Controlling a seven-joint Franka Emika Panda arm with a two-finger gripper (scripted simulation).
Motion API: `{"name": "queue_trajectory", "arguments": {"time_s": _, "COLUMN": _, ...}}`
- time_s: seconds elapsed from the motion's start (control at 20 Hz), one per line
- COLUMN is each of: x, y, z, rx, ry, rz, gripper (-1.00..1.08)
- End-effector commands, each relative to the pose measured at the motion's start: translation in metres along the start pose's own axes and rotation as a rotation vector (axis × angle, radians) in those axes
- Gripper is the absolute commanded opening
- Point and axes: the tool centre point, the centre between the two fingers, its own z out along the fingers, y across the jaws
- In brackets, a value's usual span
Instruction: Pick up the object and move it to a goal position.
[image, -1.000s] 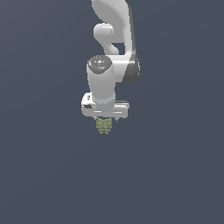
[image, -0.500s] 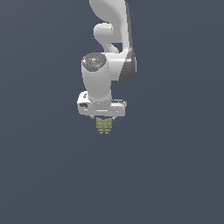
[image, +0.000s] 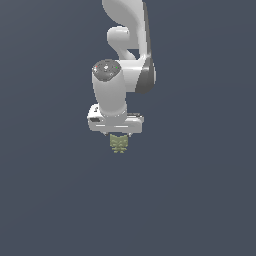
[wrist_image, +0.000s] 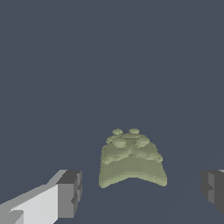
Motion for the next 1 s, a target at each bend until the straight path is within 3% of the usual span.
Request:
{"name": "queue_trajectory", "arguments": {"time_s": 0.0, "x": 0.0, "y": 0.0, "z": 0.0, "rx": 0.0, "ry": 0.0, "rz": 0.01, "gripper": 1.0}}
{"name": "queue_trajectory", "arguments": {"time_s": 0.45, "x": -0.002, "y": 0.0, "z": 0.005, "rx": 0.0, "ry": 0.001, "rz": 0.118, "gripper": 1.0}}
{"name": "queue_trajectory", "arguments": {"time_s": 0.95, "x": -0.005, "y": -0.001, "z": 0.013, "rx": -0.001, "ry": 0.005, "rz": 0.351, "gripper": 1.0}}
